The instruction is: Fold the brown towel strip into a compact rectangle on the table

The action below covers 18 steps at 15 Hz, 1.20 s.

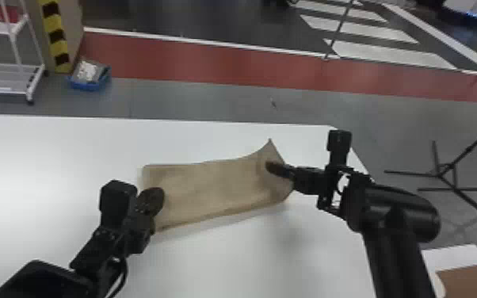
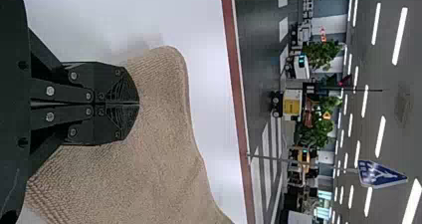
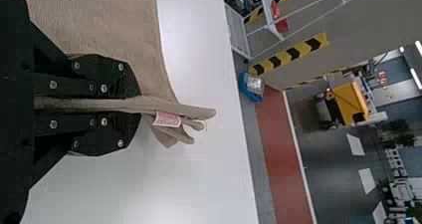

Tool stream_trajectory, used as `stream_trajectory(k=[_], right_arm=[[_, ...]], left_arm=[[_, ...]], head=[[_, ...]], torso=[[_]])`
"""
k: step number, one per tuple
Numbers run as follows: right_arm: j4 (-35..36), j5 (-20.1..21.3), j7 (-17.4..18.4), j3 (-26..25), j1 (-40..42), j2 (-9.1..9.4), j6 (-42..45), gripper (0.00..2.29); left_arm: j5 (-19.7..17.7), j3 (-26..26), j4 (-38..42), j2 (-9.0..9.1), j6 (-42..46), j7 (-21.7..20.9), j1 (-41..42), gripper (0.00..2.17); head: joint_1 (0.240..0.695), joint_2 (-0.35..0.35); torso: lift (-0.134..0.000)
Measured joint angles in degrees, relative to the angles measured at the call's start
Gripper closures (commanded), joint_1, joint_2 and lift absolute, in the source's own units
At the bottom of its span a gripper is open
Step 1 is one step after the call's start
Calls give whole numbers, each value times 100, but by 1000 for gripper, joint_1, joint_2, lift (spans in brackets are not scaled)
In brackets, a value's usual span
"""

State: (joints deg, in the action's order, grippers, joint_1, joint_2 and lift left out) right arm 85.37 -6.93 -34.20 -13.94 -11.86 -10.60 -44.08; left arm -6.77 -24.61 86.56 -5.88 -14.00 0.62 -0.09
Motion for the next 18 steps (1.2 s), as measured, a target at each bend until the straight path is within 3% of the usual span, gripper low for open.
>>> stream_trajectory(k=[4,6,13,18], right_arm=[[1354,-235,53,315,375,239,-510,1325],[1706,-250,159,601,392,377,-924,1325],[1789,-121,590,1651,224,823,-1127,1325],[1511,-126,762,1959,125,893,-1096,1244]], left_arm=[[43,-8,-47,31,-1,-7,0,1801],[44,-36,-47,34,-21,-9,0,1801],[44,-116,-26,35,-257,-1,-21,1882],[44,-112,-5,34,-302,0,-31,1882]], head=[[695,-222],[695,-182],[695,-79],[695,-50]], torso=[[-117],[-117],[-117],[-117]])
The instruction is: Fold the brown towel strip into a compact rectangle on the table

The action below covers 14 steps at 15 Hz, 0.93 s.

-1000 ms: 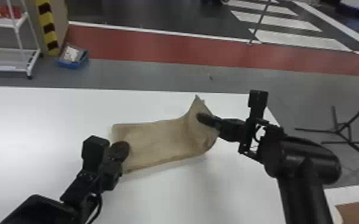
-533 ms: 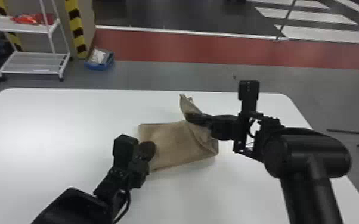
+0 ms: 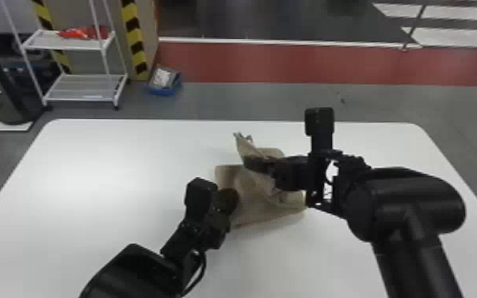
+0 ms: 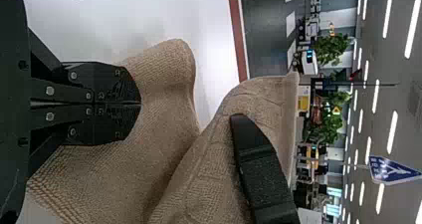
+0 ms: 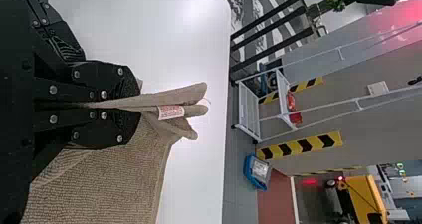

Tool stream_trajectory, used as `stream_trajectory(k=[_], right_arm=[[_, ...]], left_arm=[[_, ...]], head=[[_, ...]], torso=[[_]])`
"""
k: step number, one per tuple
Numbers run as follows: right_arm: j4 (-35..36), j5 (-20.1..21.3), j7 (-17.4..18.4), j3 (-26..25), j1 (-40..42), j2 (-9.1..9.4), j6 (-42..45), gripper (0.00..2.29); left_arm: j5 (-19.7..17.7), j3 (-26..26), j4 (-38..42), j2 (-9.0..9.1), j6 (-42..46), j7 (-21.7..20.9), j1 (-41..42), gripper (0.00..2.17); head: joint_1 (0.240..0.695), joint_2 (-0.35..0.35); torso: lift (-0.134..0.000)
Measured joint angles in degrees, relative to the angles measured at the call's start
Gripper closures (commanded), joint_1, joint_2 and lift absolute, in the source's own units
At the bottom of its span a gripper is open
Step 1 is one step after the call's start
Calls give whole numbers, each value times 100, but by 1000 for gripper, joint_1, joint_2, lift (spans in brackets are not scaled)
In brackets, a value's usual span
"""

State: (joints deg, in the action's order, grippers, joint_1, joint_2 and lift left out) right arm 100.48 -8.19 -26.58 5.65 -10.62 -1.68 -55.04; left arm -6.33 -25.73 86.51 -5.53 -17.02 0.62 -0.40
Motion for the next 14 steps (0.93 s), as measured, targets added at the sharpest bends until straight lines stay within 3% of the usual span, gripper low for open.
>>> stream_trajectory(k=[1,6,7,9,14], right_arm=[[-33,-12,7,6,-1,1,-1,1072],[-214,-94,12,127,-30,1,23,1065],[-216,-127,12,151,-13,3,4,812],[-152,-238,9,154,36,3,-106,70],[461,-607,2,-167,421,-39,-307,53]], left_arm=[[0,-1,-4,0,0,0,-6,1882],[0,-17,-45,43,-1,-9,-53,1882],[0,-19,-64,47,-1,-10,-66,1882],[0,-13,-87,47,-1,-3,-81,1882],[0,-10,-95,48,-1,4,-83,1882]], head=[[695,-49],[695,-43],[695,-40],[695,-35],[695,-39]], torso=[[-117],[-117],[-117],[-117],[-117]])
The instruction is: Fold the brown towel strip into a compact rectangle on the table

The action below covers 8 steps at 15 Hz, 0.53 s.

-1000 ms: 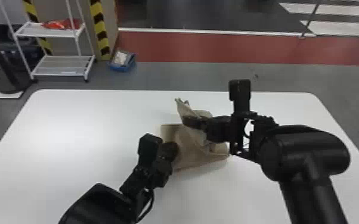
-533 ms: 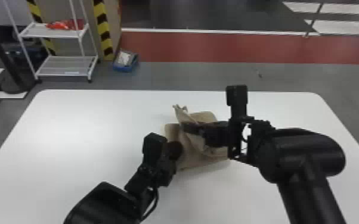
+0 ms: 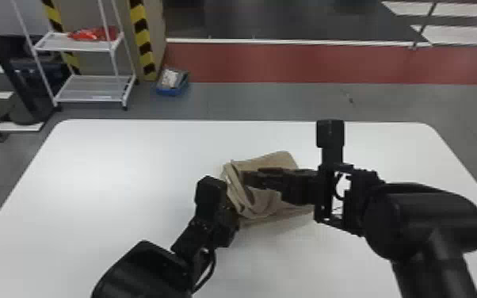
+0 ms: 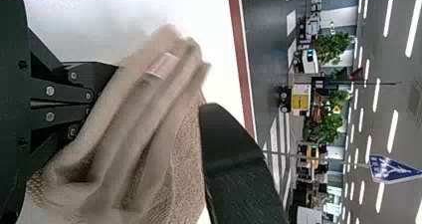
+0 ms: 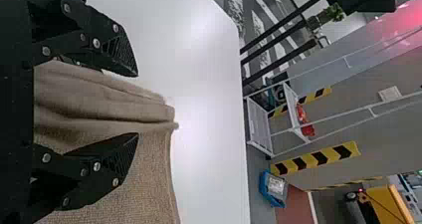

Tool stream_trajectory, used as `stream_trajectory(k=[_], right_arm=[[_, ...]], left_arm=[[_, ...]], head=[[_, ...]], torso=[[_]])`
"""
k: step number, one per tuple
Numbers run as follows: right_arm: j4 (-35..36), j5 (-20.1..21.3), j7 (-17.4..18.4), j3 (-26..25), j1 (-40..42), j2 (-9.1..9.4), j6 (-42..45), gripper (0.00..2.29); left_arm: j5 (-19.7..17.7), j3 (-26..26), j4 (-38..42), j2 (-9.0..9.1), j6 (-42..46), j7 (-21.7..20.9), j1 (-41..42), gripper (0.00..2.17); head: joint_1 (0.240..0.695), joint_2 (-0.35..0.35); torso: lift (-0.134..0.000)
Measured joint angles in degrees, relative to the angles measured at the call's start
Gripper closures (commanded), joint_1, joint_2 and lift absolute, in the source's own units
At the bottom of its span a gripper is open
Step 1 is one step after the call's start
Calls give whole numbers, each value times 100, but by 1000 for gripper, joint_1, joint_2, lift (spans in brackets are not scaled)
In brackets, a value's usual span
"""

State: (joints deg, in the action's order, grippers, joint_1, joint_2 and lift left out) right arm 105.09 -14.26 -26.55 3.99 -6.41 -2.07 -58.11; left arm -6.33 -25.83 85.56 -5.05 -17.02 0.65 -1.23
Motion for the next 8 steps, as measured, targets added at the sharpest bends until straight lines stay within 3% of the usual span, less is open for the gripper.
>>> stream_trajectory(k=[3,4,6,7,8], right_arm=[[589,-193,-68,-578,458,-29,150,80],[735,-244,-114,-764,599,-38,193,421],[1013,-333,-369,-1156,924,-95,224,1949],[1110,-343,-599,-1311,1062,-130,225,2111],[1156,-349,-776,-1411,1177,-163,243,2115]], left_arm=[[0,-8,-13,4,1,10,0,1882],[2,-14,-14,7,1,18,0,1882],[7,-25,-14,13,1,42,0,1882],[11,-30,-14,16,1,60,0,1882],[17,-35,-14,21,4,75,0,1882]], head=[[695,-86],[695,-101],[695,-136],[695,-146],[695,-153]], torso=[[-117],[-117],[-117],[-117],[-117]])
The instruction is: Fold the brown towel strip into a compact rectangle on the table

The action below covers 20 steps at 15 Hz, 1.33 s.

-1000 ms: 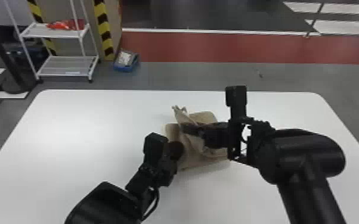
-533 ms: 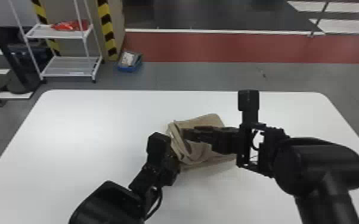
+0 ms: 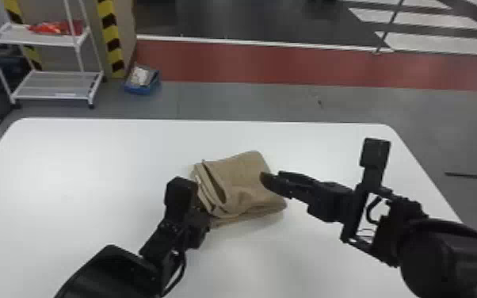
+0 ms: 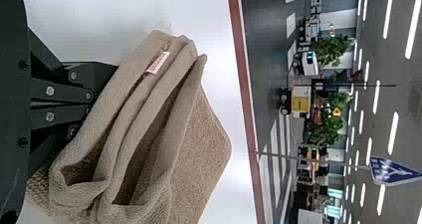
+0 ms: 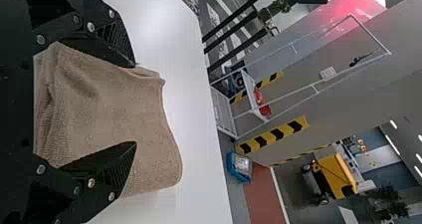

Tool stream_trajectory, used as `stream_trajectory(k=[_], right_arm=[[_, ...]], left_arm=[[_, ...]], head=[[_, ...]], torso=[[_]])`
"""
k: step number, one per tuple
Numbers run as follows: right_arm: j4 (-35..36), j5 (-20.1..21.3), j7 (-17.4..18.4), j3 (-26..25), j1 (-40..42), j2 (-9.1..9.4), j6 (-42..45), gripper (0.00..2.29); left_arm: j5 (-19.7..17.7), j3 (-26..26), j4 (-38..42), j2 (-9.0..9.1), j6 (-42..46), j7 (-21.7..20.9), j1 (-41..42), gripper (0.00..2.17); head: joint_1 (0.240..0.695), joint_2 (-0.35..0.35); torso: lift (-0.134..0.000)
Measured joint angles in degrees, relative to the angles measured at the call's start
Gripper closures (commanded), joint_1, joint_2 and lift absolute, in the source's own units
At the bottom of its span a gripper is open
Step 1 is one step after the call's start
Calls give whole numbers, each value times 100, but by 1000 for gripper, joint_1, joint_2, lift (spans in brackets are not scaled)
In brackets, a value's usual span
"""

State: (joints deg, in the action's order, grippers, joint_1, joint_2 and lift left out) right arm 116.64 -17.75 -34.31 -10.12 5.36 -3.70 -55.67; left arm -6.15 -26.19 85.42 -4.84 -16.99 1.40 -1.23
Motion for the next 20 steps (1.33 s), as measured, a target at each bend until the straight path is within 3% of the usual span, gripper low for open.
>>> stream_trajectory(k=[6,10,14,20], right_arm=[[71,70,-364,-171,820,-128,1033,2132],[-99,108,-590,-245,1095,-132,1220,2132],[-557,224,-553,-213,928,-200,1183,2132],[-1538,409,-268,109,30,-178,996,2132]], left_arm=[[26,31,7,45,15,17,0,1882],[28,29,8,52,15,18,0,1882],[30,59,38,45,15,18,14,1882],[35,88,256,-8,-207,-13,71,1882]], head=[[695,-186],[695,-195],[695,-202],[695,-177]], torso=[[-117],[-117],[-117],[-117]])
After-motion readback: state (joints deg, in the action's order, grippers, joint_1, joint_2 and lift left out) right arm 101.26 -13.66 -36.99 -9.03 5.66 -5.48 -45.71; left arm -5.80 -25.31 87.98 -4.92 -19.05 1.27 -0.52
